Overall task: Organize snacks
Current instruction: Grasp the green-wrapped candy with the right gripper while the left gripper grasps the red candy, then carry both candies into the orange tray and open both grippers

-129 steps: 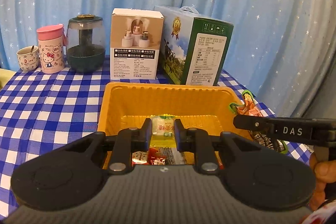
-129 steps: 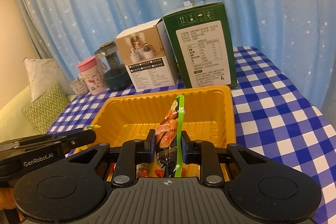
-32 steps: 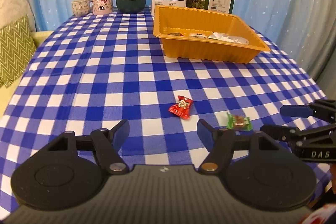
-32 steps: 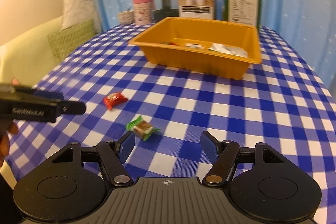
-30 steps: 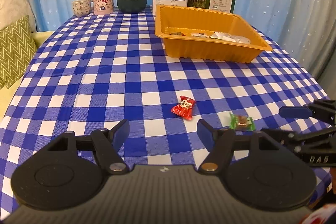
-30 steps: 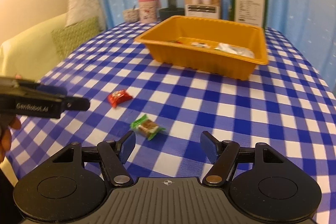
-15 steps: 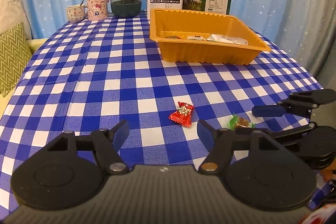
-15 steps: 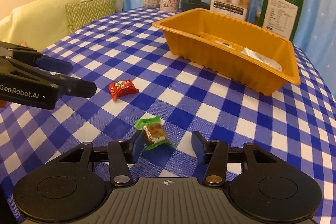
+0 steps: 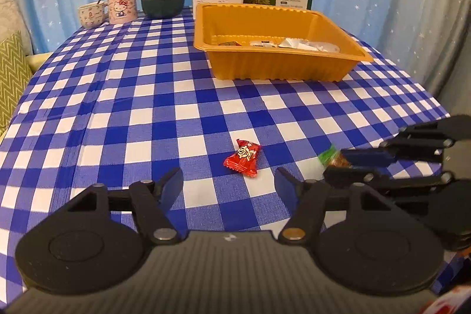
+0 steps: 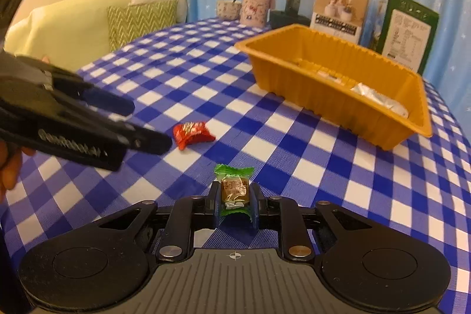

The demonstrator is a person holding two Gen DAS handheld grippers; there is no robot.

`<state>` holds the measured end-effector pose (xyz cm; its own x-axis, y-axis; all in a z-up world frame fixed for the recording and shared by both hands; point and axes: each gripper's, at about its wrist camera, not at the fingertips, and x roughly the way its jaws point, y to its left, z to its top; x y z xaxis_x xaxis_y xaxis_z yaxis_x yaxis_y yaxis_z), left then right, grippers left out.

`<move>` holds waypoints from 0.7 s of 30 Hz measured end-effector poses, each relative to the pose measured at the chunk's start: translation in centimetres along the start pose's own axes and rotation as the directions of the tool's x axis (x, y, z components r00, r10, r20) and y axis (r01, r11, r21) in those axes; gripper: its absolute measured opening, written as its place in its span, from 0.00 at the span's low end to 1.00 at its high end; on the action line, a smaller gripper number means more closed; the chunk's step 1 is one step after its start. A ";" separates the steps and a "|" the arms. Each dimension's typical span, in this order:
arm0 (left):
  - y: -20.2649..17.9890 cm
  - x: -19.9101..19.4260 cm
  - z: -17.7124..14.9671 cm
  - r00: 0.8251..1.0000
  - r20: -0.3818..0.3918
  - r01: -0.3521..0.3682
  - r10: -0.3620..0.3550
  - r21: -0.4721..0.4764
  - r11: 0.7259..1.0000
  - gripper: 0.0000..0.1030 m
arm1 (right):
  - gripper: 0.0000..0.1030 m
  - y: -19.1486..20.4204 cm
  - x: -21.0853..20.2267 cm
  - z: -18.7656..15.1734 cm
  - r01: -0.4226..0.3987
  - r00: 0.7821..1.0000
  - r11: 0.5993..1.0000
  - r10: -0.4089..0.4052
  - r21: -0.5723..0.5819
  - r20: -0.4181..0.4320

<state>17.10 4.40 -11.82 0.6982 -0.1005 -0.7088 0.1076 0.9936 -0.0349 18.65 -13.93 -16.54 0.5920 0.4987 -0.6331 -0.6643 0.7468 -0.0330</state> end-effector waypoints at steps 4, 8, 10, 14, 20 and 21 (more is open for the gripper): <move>-0.6 1.0 0.5 1.000 -0.007 -0.007 0.007 0.058 0.998 0.59 | 0.19 -1.0 -0.7 0.2 0.045 0.999 0.998 -0.046 0.050 0.015; -1.4 2.1 1.1 1.000 -0.014 0.008 -0.007 0.117 0.993 0.55 | 0.20 -2.5 -1.1 0.2 0.079 0.997 0.989 -0.082 0.126 0.014; -1.7 2.8 1.4 1.000 -0.021 0.015 -0.012 0.137 0.990 0.50 | 0.20 -3.1 -1.3 0.2 0.090 0.996 0.984 -0.092 0.151 0.010; -1.7 4.1 1.9 0.999 -0.050 0.023 -0.016 0.152 0.988 0.37 | 0.19 -3.5 -1.5 0.1 0.096 0.995 0.981 -0.098 0.168 0.006; -1.8 4.6 1.8 0.998 -0.063 0.039 -0.030 0.147 0.988 0.24 | 0.19 -3.7 -1.7 0.0 0.097 0.995 0.979 -0.100 0.180 0.008; -1.8 4.6 1.9 0.997 -0.065 0.045 -0.036 0.141 0.989 0.23 | 0.19 -3.8 -1.7 0.0 0.099 0.995 0.978 -0.101 0.185 0.007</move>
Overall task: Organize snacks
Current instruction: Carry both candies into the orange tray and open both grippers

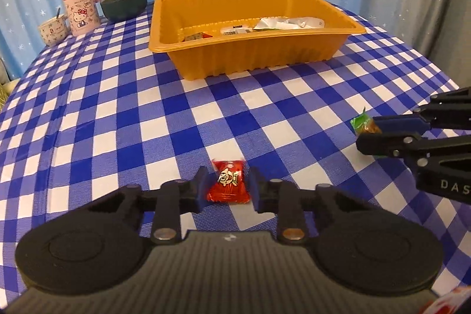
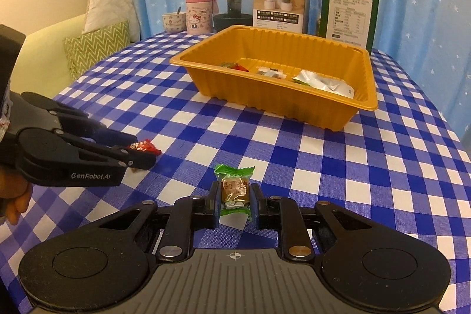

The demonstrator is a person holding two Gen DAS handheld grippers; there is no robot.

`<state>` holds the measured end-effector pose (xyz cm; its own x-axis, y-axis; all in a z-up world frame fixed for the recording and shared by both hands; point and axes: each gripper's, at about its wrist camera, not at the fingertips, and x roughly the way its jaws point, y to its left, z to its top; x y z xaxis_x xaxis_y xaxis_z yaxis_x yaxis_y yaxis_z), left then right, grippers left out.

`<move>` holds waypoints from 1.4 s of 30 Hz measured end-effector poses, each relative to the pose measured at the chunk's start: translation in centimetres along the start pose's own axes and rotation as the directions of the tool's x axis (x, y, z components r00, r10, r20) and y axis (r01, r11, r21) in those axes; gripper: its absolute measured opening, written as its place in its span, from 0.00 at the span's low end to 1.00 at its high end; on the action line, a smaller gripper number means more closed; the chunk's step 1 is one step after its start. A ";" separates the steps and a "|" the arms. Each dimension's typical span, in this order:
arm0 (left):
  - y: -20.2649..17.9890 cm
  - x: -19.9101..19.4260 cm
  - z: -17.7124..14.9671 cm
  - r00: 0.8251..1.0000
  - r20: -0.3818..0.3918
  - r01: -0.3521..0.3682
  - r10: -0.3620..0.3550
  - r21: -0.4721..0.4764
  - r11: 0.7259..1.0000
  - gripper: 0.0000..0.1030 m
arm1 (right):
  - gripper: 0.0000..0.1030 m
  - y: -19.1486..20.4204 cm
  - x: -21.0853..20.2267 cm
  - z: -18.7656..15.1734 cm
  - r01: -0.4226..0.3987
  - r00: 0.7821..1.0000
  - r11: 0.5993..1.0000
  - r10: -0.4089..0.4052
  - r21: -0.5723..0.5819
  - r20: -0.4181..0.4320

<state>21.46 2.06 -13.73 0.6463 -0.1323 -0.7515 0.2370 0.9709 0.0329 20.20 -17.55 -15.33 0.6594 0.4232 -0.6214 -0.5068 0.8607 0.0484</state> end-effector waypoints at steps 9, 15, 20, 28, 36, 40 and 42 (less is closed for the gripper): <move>-0.7 -1.4 0.5 1.000 0.025 -0.002 0.002 -0.018 1.000 0.18 | 0.19 -0.3 -0.3 0.1 0.001 1.000 0.999 -0.001 0.036 0.006; -1.3 -2.6 1.2 0.999 0.050 0.011 -0.009 -0.045 0.999 0.18 | 0.19 -0.3 -0.5 0.2 0.005 1.000 0.999 -0.006 0.047 0.012; -1.6 -3.1 1.5 0.998 0.061 0.019 -0.015 -0.063 0.998 0.18 | 0.19 -0.7 -0.7 0.2 0.011 1.000 0.998 -0.012 0.065 0.015; -2.0 -3.5 1.9 0.997 0.078 0.028 -0.022 -0.071 0.997 0.18 | 0.19 -1.0 -1.0 0.4 0.017 1.000 0.997 -0.018 0.077 0.022; -2.1 -4.2 3.6 0.992 0.125 0.038 -0.028 -0.077 0.996 0.18 | 0.19 -1.9 -1.8 1.9 0.025 0.997 0.994 -0.032 0.109 0.065; -2.2 -4.5 5.2 0.986 0.161 0.047 -0.035 -0.073 0.996 0.18 | 0.19 -2.8 -2.6 3.6 0.027 0.993 0.990 -0.042 0.138 0.112; -2.2 -4.6 6.2 0.983 0.181 0.044 -0.032 -0.064 0.997 0.18 | 0.19 -3.4 -3.0 4.4 0.029 0.989 0.987 -0.051 0.157 0.136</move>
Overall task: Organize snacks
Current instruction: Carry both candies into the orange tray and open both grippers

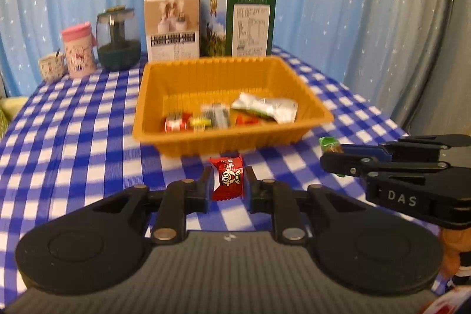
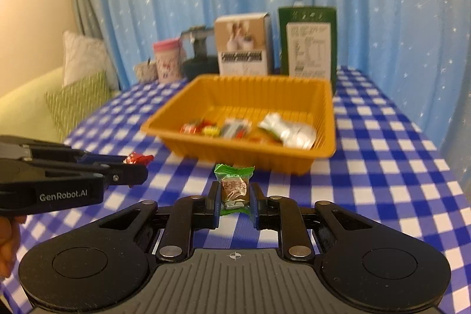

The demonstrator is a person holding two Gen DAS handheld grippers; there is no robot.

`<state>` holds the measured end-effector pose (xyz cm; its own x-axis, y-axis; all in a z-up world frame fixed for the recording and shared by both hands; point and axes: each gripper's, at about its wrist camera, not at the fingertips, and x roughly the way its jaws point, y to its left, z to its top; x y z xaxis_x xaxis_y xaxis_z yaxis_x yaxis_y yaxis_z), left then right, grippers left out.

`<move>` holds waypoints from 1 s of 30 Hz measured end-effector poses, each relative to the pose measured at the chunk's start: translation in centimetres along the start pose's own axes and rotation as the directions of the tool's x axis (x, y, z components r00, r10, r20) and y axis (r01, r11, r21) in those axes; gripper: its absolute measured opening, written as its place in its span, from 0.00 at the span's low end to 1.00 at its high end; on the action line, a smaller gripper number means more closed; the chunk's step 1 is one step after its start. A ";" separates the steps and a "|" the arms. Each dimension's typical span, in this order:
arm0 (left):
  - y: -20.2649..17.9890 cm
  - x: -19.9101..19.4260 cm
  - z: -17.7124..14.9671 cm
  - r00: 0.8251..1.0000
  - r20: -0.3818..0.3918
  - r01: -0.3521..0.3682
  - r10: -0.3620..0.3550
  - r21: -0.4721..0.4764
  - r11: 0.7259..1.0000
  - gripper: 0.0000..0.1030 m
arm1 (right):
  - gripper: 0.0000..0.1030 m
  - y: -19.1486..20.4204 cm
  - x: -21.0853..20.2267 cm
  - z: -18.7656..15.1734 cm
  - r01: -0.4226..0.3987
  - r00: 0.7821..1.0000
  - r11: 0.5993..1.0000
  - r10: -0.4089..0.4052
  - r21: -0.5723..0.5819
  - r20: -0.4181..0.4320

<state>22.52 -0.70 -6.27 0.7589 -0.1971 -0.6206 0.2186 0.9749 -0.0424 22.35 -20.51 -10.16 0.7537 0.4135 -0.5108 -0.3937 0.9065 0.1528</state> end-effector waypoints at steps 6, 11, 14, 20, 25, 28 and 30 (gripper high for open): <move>0.4 1.2 3.1 0.999 0.047 -0.001 0.001 0.003 1.000 0.18 | 0.19 -1.4 0.2 2.7 0.017 0.999 0.999 -0.018 0.040 0.043; 1.1 2.7 5.2 0.998 0.070 0.003 -0.002 -0.018 1.000 0.18 | 0.19 -2.6 1.2 4.9 0.036 0.996 0.998 -0.041 0.055 0.081; 1.5 3.7 6.3 0.997 0.080 0.004 -0.001 -0.032 0.999 0.18 | 0.19 -3.3 2.1 6.0 0.039 0.994 0.996 -0.047 0.077 0.098; 2.6 5.8 7.9 0.996 0.089 0.008 -0.002 -0.067 0.998 0.18 | 0.19 -4.7 4.5 8.0 0.048 0.993 0.994 -0.059 0.098 0.106; 3.7 7.2 8.2 0.997 0.077 0.005 0.002 -0.084 0.996 0.18 | 0.19 -5.7 7.0 8.8 0.040 0.997 0.989 -0.050 0.142 0.066; 4.3 7.9 8.1 0.998 0.066 0.009 -0.002 -0.101 0.995 0.18 | 0.19 -6.0 8.2 9.1 0.039 0.998 0.987 -0.047 0.156 0.045; 4.5 8.3 8.2 0.998 0.062 0.007 -0.001 -0.099 0.995 0.18 | 0.19 -6.0 8.8 9.3 0.041 0.998 0.987 -0.047 0.158 0.037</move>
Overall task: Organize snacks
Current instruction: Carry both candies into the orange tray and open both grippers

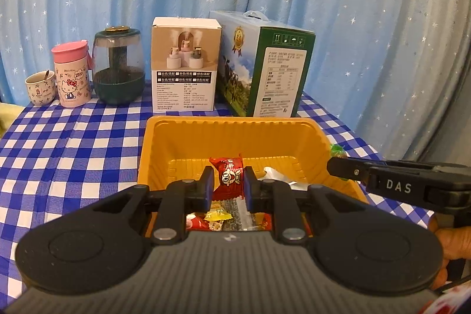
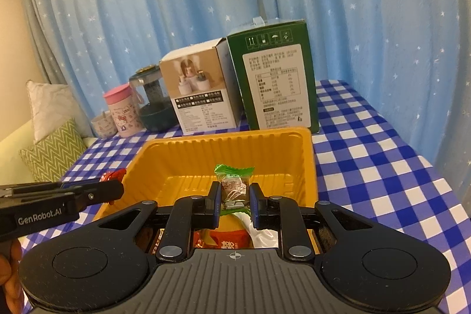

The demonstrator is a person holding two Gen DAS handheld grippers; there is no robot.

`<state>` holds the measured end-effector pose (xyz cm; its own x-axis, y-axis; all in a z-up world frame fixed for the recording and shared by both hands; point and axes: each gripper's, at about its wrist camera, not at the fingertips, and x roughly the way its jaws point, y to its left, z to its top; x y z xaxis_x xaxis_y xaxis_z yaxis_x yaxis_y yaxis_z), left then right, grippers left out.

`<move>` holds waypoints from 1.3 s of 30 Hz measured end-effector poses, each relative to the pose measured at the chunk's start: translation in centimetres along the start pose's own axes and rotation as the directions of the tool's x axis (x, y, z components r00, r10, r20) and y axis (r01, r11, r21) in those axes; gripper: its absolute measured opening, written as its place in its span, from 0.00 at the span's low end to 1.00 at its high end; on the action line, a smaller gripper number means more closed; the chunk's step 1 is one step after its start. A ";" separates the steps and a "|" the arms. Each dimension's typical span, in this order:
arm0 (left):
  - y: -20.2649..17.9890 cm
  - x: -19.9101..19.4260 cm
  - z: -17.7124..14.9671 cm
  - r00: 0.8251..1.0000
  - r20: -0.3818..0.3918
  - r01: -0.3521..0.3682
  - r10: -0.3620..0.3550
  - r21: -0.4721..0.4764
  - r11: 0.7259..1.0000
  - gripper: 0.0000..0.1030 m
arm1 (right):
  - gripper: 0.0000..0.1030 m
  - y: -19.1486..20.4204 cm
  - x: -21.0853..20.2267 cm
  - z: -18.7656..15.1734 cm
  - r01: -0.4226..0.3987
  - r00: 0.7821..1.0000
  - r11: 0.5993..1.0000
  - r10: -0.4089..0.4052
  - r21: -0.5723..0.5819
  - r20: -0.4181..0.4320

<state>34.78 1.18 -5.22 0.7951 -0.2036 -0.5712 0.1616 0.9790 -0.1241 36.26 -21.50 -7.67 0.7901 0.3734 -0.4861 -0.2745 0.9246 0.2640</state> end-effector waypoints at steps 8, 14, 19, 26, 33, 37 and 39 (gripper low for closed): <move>0.1 1.0 0.0 1.000 -0.009 0.002 -0.002 0.009 1.000 0.19 | 0.19 0.2 1.2 -0.1 0.005 1.000 1.000 -0.005 0.004 -0.019; 0.8 1.0 -0.1 1.000 -0.008 -0.016 0.016 -0.016 1.000 0.32 | 0.19 0.0 1.5 -0.1 0.012 1.000 1.000 -0.012 0.007 -0.025; 1.8 0.9 0.0 0.999 -0.007 -0.036 0.036 -0.053 0.998 0.32 | 0.19 -0.3 1.4 -0.1 0.010 1.000 1.000 -0.010 0.016 -0.028; 1.5 0.7 0.0 0.999 0.004 -0.037 0.037 -0.044 0.998 0.32 | 0.20 -0.3 1.5 -0.2 0.010 1.000 1.000 -0.010 0.019 -0.029; 1.2 0.9 -0.2 0.999 0.000 -0.042 0.042 -0.038 0.998 0.32 | 0.20 -0.2 1.4 -0.2 0.006 1.000 1.000 -0.006 0.018 -0.027; 1.1 1.0 -0.2 0.999 -0.001 -0.042 0.042 -0.036 0.999 0.32 | 0.20 -0.2 1.4 -0.2 0.008 1.000 1.000 -0.008 0.023 -0.025; 1.1 1.0 -0.3 0.999 -0.003 -0.045 0.045 -0.033 0.998 0.34 | 0.20 -0.2 1.5 -0.1 0.002 1.000 1.000 -0.002 0.025 -0.014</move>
<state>35.63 2.07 -6.20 0.7996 -0.1594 -0.5790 0.1063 0.9865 -0.1249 37.38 -21.09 -8.54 0.7831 0.3727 -0.4979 -0.2588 0.9232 0.2840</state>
